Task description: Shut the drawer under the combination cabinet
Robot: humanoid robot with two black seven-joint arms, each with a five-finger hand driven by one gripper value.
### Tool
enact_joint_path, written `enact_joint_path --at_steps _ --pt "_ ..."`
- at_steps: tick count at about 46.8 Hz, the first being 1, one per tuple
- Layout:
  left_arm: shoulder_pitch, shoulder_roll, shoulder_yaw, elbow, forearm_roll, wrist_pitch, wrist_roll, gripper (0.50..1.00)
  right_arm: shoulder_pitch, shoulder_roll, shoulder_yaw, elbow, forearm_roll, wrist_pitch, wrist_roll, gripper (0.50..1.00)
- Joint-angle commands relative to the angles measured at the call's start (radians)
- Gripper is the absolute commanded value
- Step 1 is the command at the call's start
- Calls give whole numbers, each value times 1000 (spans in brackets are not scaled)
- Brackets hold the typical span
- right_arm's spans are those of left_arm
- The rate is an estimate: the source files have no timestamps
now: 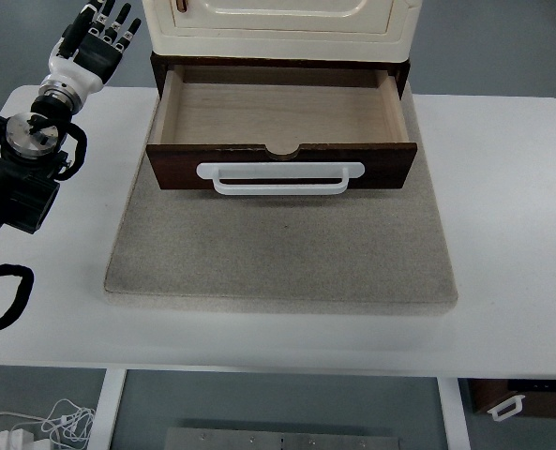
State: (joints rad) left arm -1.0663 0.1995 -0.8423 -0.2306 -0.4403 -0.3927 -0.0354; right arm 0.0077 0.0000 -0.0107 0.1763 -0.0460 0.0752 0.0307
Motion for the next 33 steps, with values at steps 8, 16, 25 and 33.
enact_joint_path --at_steps 8,16,25,33 --pt "0 1 0 1 -5 0 0 1000 0 0 0 0 0 0 0 952" --pt "-1 3 -1 -1 -6 -2 0 1000 0 0 0 0 0 0 0 952" --pt "2 6 -1 -3 0 -6 0 1000 0 0 0 0 0 0 0 952" --pt "3 11 -1 -6 -6 -14 0 1000 0 0 0 0 0 0 0 952"
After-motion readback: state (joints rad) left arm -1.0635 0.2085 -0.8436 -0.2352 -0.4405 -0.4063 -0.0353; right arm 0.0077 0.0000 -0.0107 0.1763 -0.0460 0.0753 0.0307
